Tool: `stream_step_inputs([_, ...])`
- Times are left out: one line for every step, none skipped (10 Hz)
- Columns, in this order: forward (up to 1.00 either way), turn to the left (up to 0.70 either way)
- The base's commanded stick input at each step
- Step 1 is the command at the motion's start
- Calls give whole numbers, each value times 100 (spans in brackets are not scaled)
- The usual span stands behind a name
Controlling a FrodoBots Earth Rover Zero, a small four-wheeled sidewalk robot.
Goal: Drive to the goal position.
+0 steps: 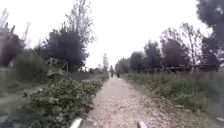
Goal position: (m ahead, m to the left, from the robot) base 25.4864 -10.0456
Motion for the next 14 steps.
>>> stream_step_inputs([50,0])
stream_step_inputs([50,0])
stream_step_inputs([50,0])
stream_step_inputs([50,0])
stream_step_inputs([50,0])
stream_step_inputs([50,0])
stream_step_inputs([50,0])
stream_step_inputs([50,0])
stream_step_inputs([50,0])
stream_step_inputs([50,0])
stream_step_inputs([50,0])
stream_step_inputs([50,0])
stream_step_inputs([50,0])
stream_step_inputs([50,0])
